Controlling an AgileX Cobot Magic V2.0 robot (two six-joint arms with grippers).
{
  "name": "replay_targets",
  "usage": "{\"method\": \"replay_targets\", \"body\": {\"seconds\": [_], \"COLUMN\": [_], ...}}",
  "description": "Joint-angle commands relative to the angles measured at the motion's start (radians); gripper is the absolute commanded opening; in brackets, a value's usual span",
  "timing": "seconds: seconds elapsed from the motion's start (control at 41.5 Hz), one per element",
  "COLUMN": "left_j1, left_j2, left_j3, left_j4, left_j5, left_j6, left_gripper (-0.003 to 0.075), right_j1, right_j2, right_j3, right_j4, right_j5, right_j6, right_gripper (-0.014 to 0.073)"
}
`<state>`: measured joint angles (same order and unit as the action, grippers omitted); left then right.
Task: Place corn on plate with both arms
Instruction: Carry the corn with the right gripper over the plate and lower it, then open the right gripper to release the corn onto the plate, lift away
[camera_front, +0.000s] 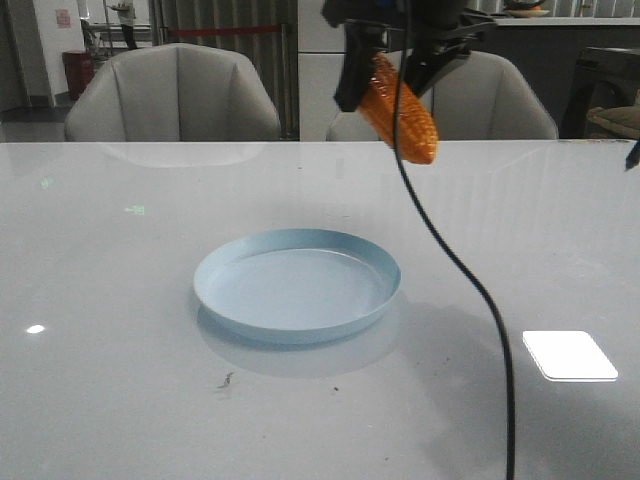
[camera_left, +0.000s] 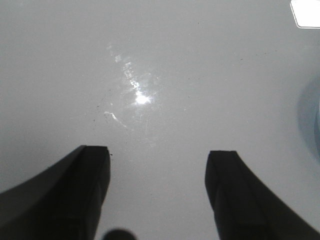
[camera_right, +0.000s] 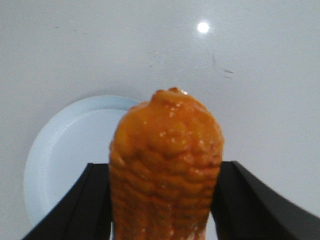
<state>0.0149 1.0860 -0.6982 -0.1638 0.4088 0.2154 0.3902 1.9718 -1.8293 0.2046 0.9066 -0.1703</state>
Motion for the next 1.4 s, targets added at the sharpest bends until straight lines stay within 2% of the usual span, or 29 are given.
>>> {"method": "replay_targets", "body": {"seconds": [0.0, 0.578, 0.675, 0.843, 0.916, 1.108, 1.373], "left_j1": [-0.001, -0.001, -0.001, -0.001, -0.001, -0.001, -0.001], "left_j2": [-0.023, -0.023, -0.023, -0.023, -0.023, -0.023, -0.023], "left_j3": [-0.027, -0.027, -0.027, -0.027, -0.027, -0.027, -0.027], "left_j4": [-0.014, -0.014, -0.014, -0.014, -0.014, -0.014, -0.014], "left_j5": [-0.07, -0.07, -0.07, -0.07, -0.07, -0.062, -0.072], "left_j6": [-0.012, -0.012, -0.012, -0.012, -0.012, -0.012, -0.012], "left_gripper": [0.0474, 0.0474, 0.0474, 0.0474, 0.0474, 0.0474, 0.0474], "right_j1": [0.033, 0.061, 0.061, 0.061, 0.061, 0.061, 0.05], "right_j2": [-0.032, 0.157, 0.165, 0.168, 0.168, 0.168, 0.135], "right_j3": [-0.036, -0.036, -0.036, -0.036, -0.036, -0.043, -0.17], "right_j4": [0.016, 0.088, 0.105, 0.129, 0.145, 0.189, 0.159], "right_j5": [-0.071, -0.027, -0.021, -0.016, -0.012, 0.012, 0.181], "right_j6": [-0.015, -0.015, -0.015, -0.015, -0.015, -0.015, -0.054], "right_gripper": [0.0341, 0.0344, 0.0381, 0.0533, 0.0568, 0.0576, 0.0573]}}
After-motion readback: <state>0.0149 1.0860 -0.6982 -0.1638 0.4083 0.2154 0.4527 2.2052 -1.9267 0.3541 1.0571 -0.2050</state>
